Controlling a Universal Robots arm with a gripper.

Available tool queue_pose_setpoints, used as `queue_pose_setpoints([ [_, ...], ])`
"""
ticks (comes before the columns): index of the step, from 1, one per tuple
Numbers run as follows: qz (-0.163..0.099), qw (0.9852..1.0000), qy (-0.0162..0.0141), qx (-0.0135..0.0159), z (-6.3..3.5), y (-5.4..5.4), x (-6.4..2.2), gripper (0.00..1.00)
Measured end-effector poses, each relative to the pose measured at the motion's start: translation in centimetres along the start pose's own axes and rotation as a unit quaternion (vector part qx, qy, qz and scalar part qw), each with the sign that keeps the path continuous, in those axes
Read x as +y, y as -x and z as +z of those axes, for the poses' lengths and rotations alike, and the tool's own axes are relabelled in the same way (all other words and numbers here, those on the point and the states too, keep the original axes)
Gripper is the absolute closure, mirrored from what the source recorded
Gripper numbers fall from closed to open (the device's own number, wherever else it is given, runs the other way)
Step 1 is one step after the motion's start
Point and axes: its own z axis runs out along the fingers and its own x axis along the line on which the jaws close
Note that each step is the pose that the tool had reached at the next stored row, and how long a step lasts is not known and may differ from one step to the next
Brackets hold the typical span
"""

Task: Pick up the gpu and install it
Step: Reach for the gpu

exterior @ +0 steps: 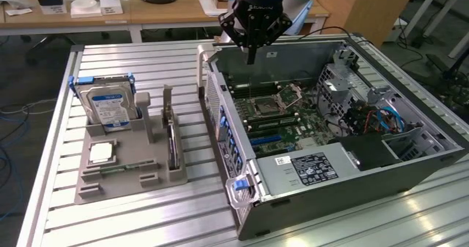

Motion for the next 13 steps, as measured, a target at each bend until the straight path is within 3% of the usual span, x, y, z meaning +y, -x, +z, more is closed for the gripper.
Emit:
queue_pose_setpoints([
  [13,0.0,1.0,-0.0001,0.0,-0.01,-1.08,-0.19,0.89],
])
